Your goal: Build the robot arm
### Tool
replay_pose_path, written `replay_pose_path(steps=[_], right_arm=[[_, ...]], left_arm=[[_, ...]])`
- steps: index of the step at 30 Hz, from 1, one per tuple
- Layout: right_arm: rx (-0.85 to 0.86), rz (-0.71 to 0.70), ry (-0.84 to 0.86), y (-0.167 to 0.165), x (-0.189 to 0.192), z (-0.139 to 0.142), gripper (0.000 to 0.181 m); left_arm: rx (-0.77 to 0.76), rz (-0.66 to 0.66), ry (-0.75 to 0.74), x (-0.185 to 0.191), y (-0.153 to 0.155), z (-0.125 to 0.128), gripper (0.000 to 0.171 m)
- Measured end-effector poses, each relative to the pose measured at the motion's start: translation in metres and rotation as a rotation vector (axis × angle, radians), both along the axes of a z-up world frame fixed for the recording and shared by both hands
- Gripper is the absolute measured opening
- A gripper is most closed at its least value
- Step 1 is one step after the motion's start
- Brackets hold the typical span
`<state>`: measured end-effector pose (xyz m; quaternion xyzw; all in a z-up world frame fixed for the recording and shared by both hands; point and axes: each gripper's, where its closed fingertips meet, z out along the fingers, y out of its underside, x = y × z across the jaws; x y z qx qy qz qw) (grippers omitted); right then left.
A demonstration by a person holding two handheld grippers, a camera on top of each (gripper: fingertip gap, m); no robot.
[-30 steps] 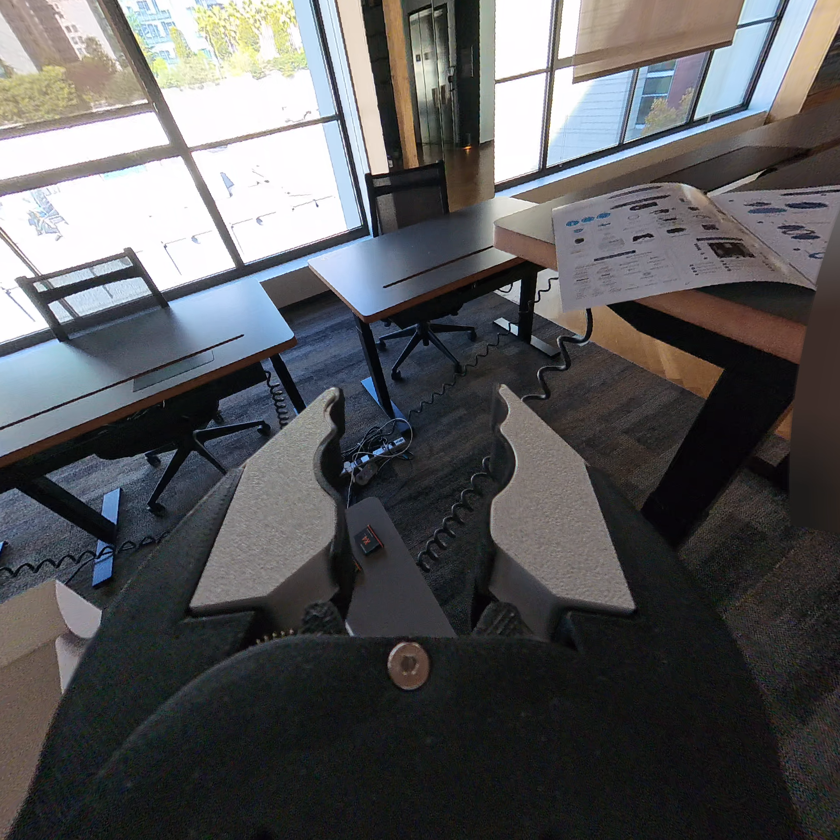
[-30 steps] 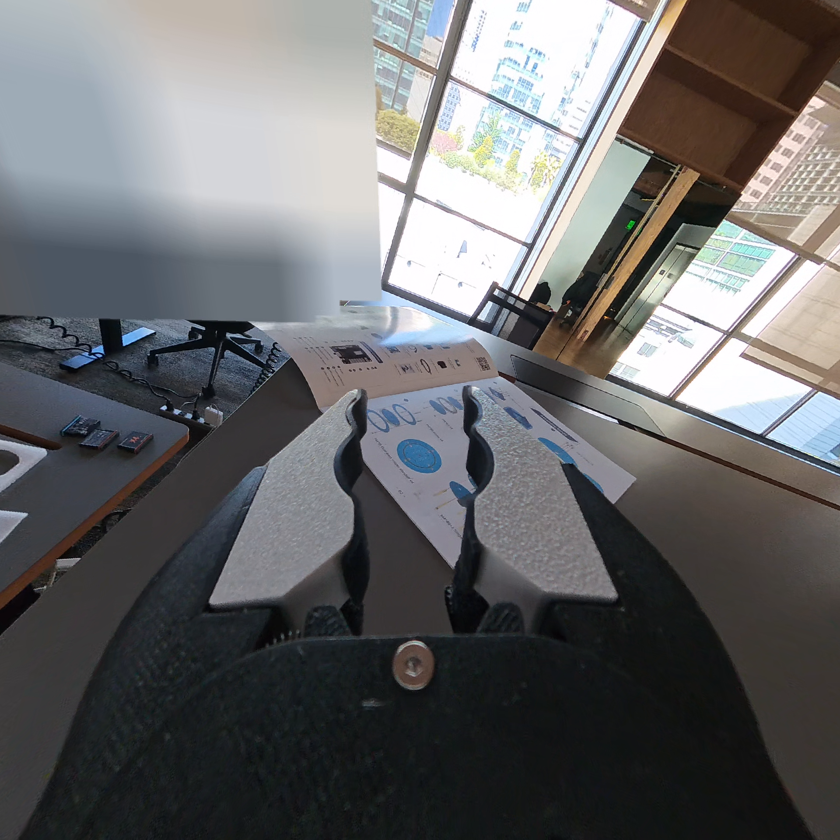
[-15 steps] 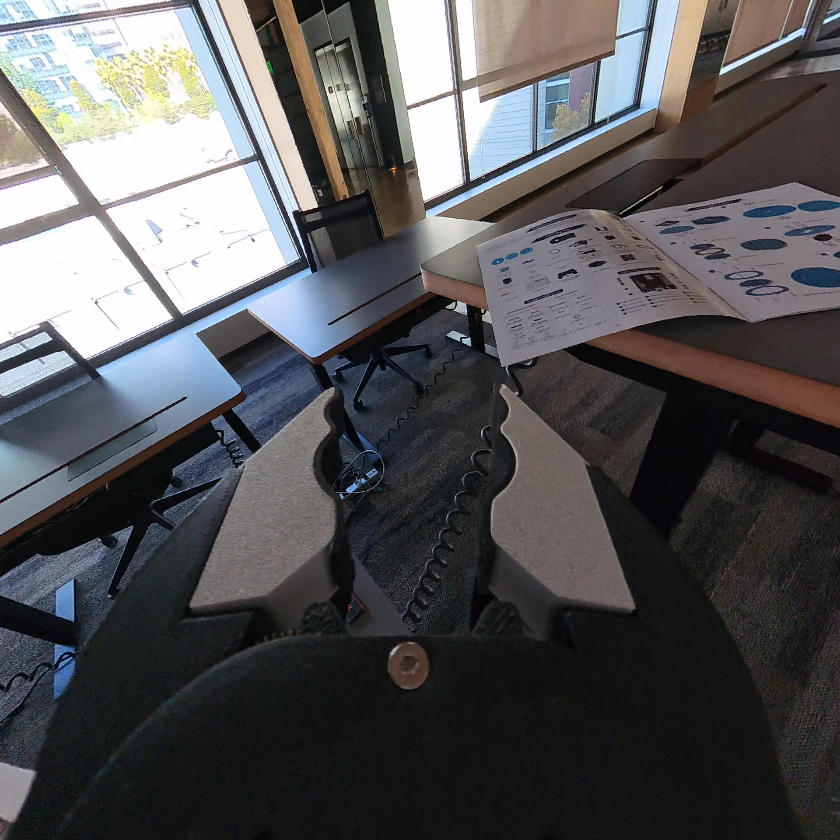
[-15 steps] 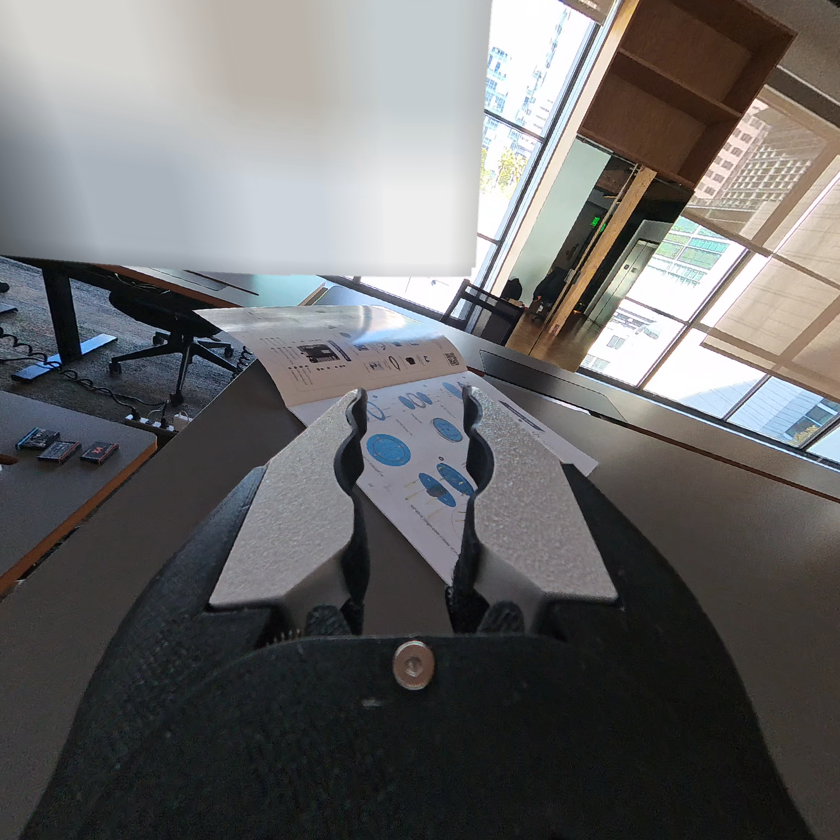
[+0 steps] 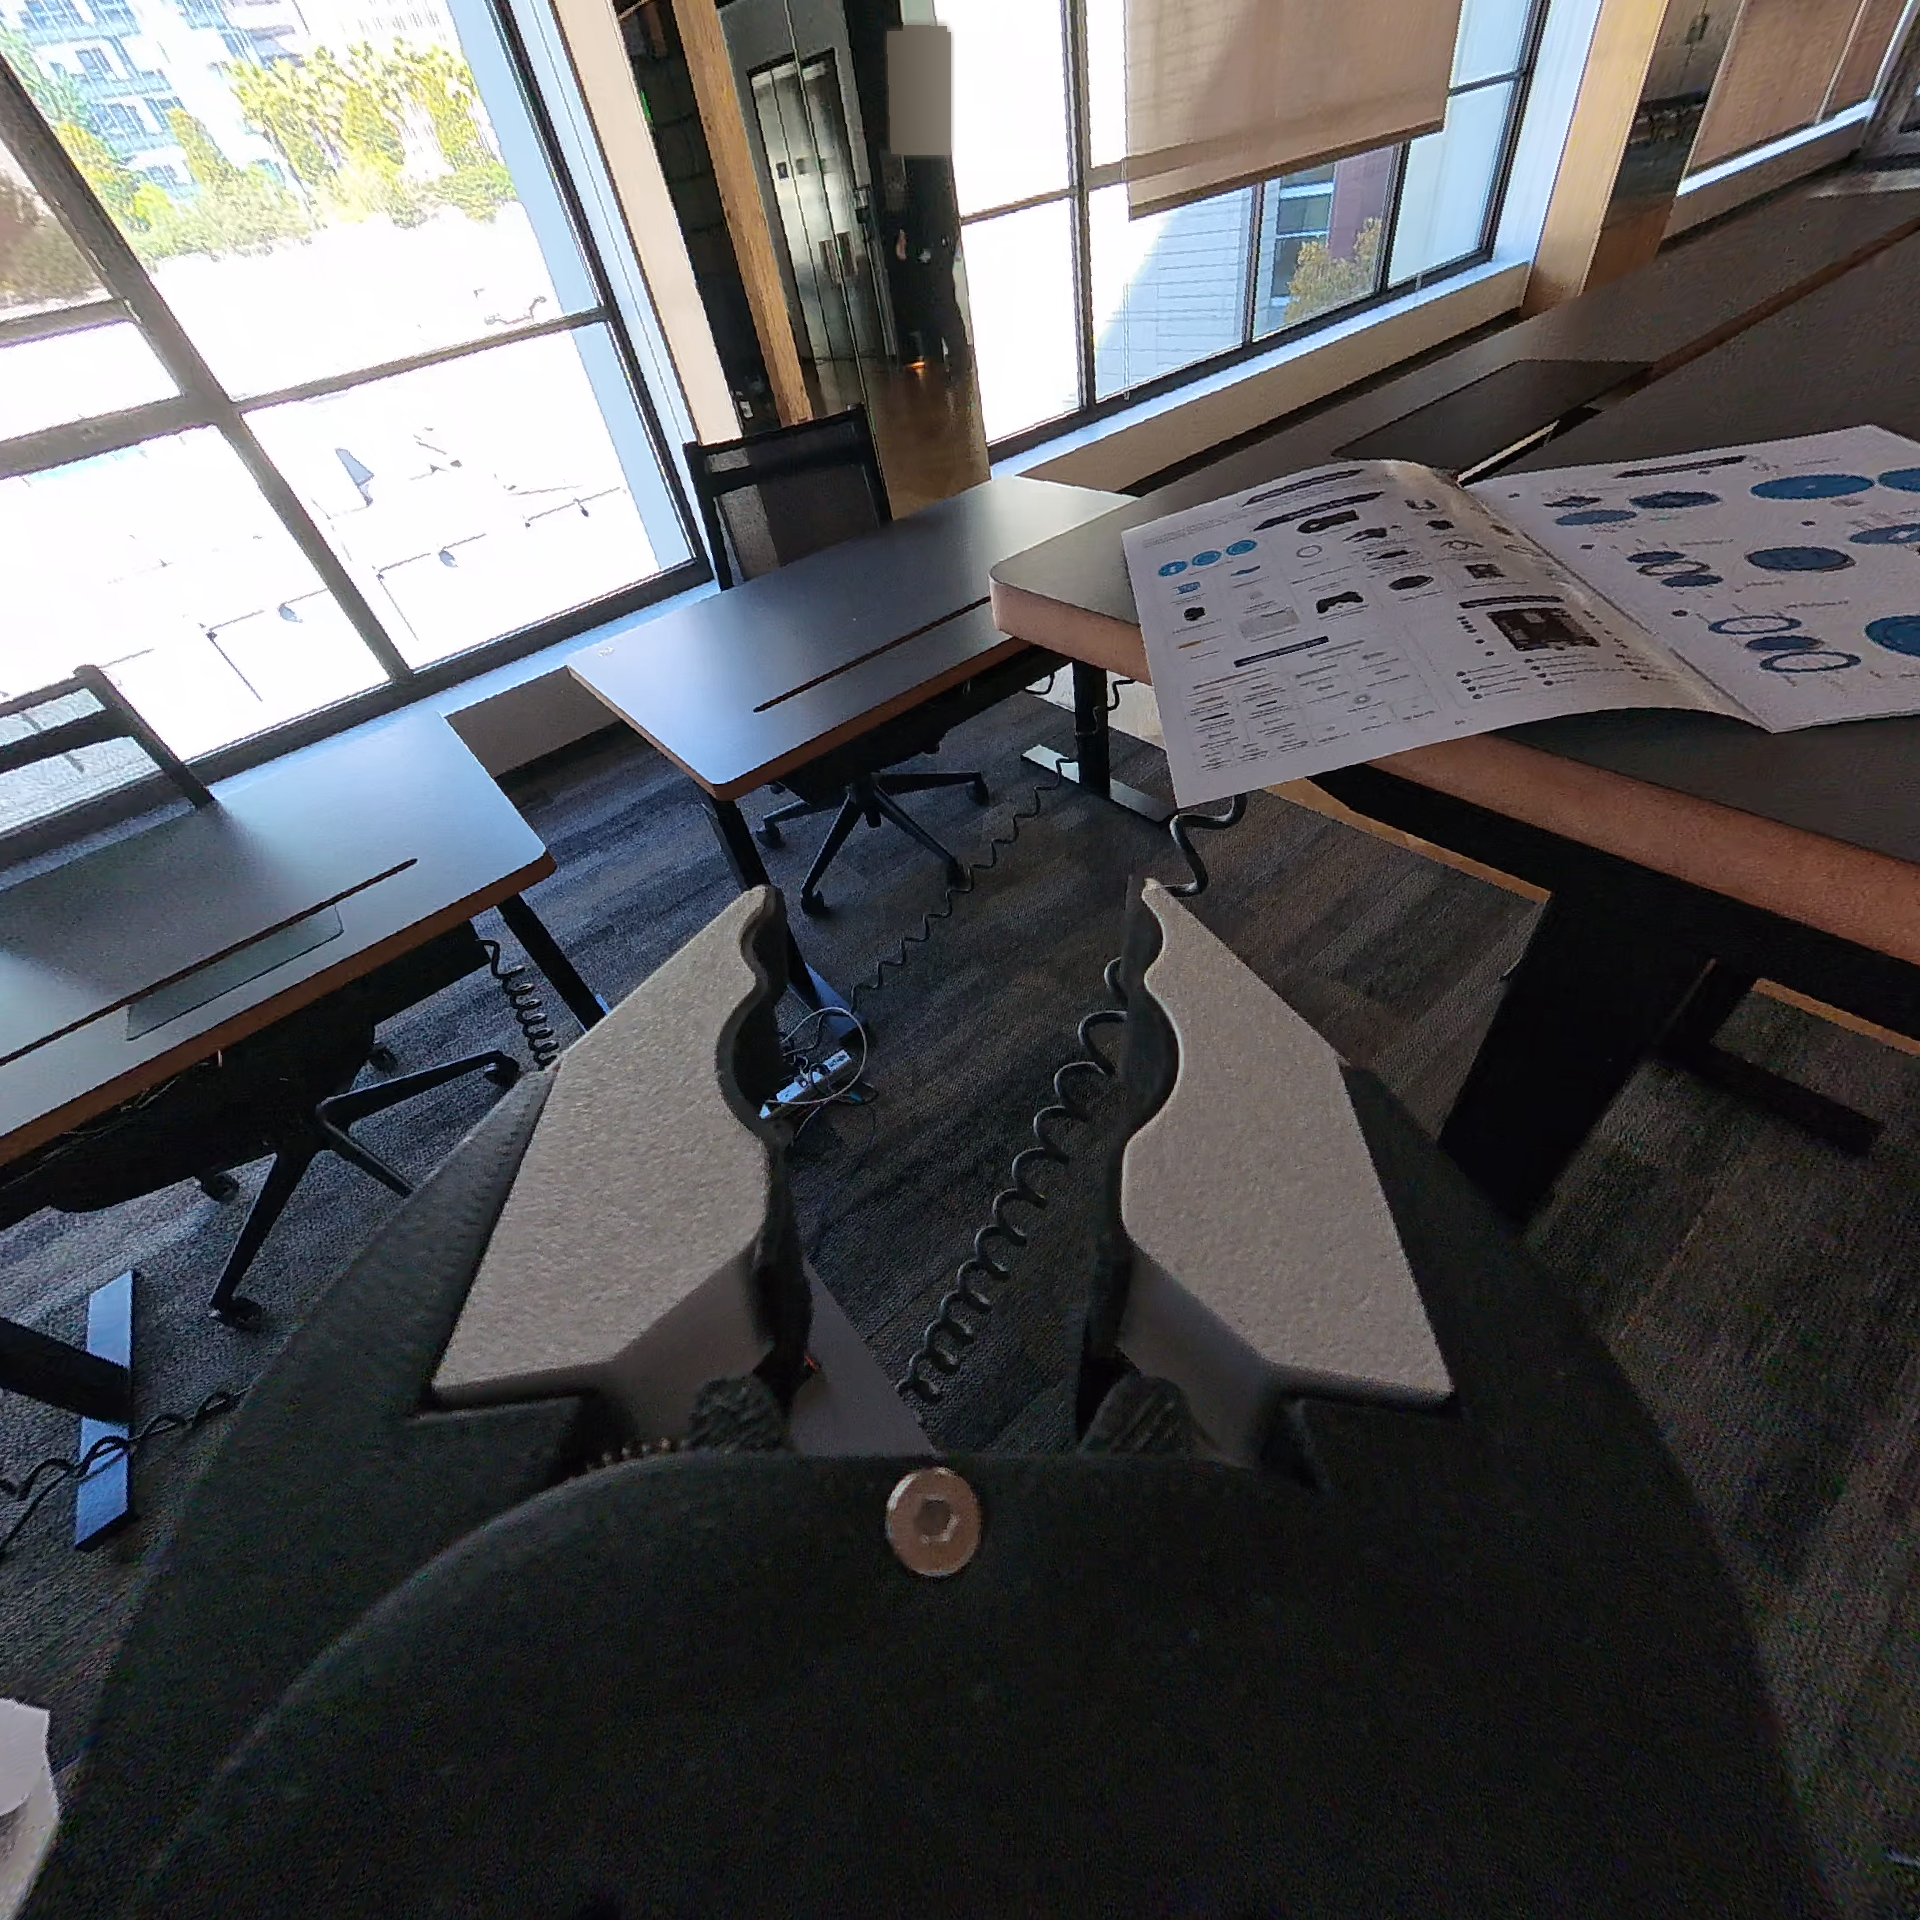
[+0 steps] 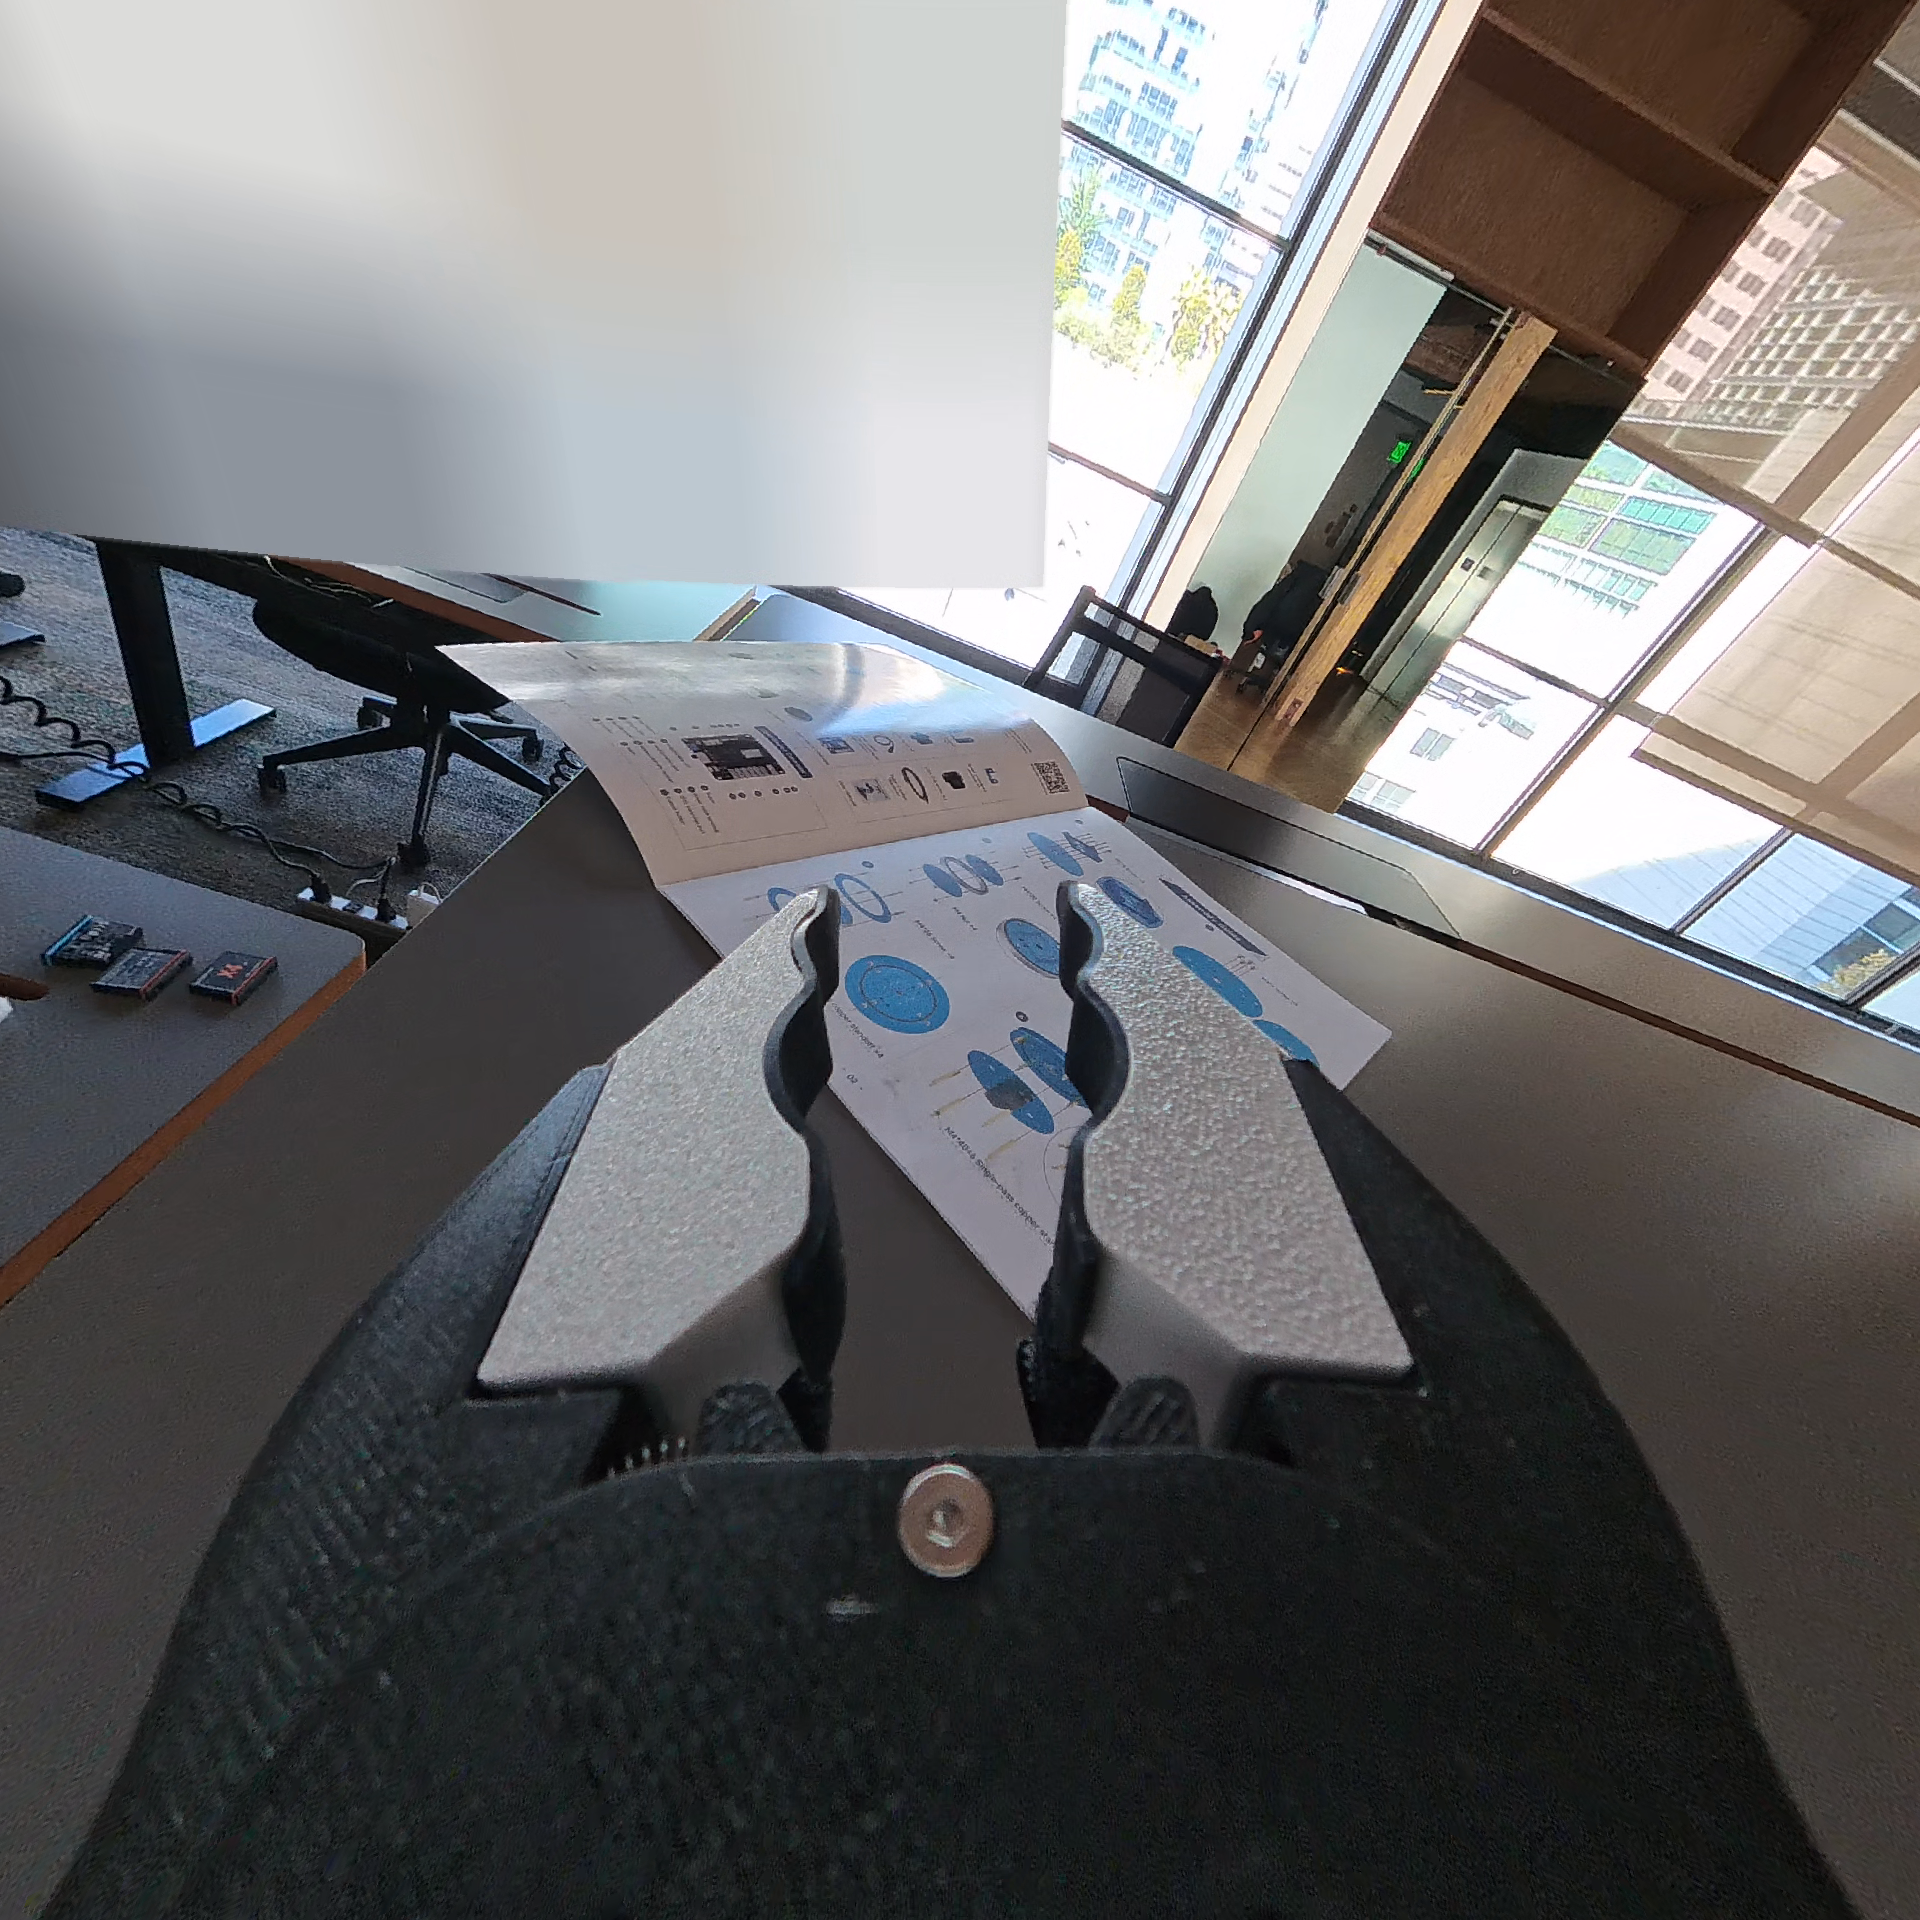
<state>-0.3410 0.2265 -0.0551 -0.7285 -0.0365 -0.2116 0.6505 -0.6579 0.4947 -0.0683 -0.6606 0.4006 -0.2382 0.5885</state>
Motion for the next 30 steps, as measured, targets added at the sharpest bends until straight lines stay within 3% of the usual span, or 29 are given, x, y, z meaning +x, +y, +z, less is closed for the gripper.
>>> replay_pose_path(steps=[19, 24, 30], right_arm=[[0.021, 0.018, 0.035, 0.002, 0.0, 0.007, 0.041], [0.054, 0.146, 0.099, 0.004, -0.034, 0.013, 0.042], [0.188, 0.336, 0.205, -0.011, -0.066, 0.04, 0.043]], left_arm=[[-0.022, -0.028, 0.005, 0.014, -0.01, -0.005, 0.065], [-0.029, -0.031, -0.046, 0.006, -0.052, 0.008, 0.066], [-0.031, -0.022, -0.116, 0.004, -0.141, 0.03, 0.067]])
